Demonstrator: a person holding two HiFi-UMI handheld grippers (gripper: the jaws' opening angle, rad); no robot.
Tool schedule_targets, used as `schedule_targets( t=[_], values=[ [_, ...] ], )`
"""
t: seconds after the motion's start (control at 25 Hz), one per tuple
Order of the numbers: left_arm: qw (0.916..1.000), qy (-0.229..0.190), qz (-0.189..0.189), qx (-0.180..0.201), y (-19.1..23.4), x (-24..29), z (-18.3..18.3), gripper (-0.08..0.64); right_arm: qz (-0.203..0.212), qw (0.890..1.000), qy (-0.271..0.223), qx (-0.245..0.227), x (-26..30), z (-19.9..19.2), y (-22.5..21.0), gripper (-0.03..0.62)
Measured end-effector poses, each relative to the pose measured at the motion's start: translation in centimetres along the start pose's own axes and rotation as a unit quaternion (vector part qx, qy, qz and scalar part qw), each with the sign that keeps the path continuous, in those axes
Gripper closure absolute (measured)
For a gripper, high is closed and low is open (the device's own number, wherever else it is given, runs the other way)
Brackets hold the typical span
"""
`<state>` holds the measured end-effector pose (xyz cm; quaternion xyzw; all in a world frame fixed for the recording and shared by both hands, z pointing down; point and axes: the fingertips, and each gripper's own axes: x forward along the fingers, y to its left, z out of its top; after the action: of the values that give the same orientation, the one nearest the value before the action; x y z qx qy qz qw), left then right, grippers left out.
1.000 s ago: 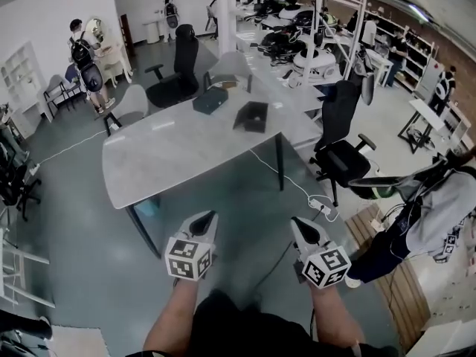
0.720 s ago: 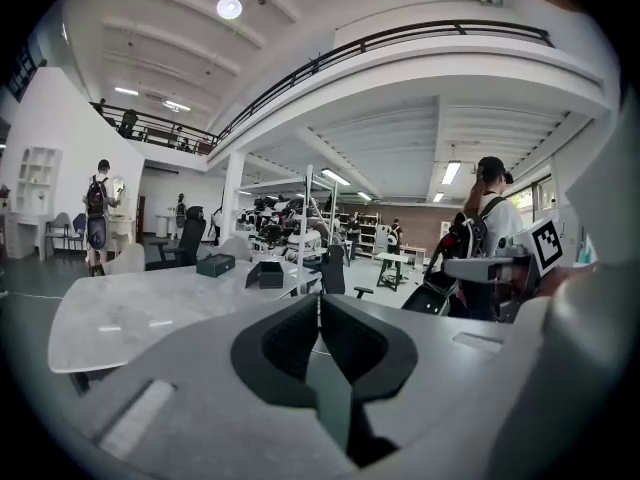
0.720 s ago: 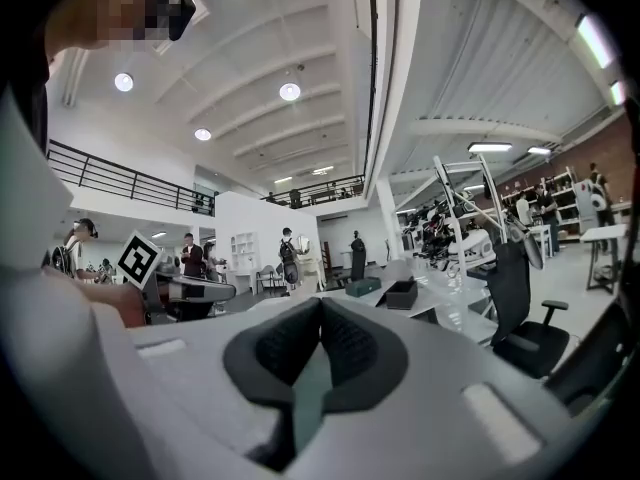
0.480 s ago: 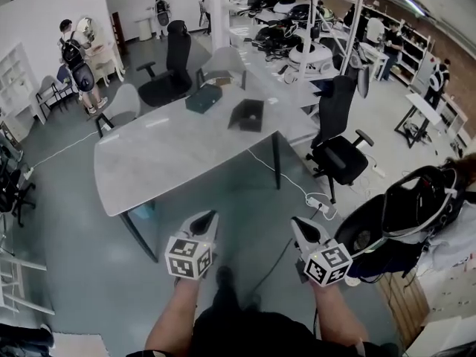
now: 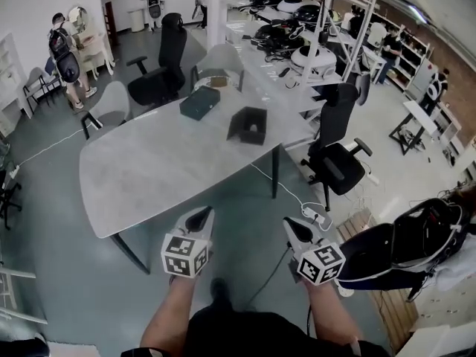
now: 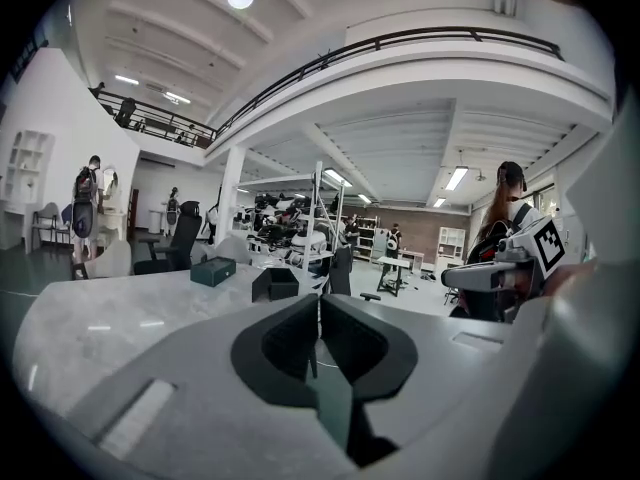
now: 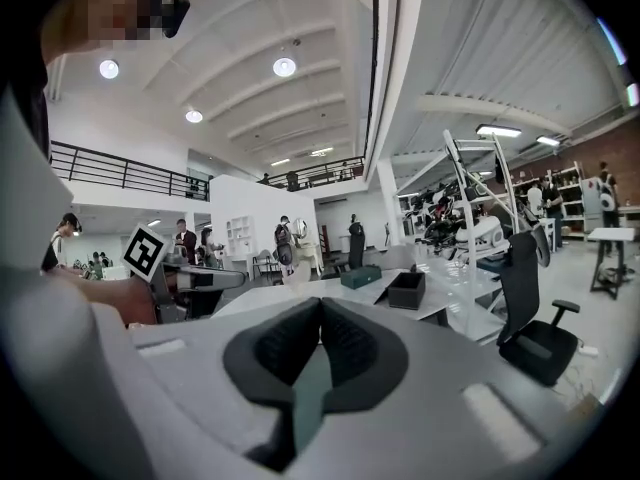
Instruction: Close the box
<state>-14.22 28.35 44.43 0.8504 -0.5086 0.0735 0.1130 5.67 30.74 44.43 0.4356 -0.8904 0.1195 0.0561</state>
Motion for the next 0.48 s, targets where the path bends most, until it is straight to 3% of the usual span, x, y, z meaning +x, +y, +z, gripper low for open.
schedule_targets(
  t=[0.28,0.48],
  values=[
    [0.9996,0.001,-0.028,0.003,5.6,4.9,1.4,0.546,-0.004,1.000,0.022,0.015,7.7,0.0,0.1,0.589],
    [0.9990,0.001,-0.042,0.012,8.9,5.5,1.8,0.546,-0.026,0.999,0.022,0.023,10.9,0.4,0.5,0.589]
  ],
)
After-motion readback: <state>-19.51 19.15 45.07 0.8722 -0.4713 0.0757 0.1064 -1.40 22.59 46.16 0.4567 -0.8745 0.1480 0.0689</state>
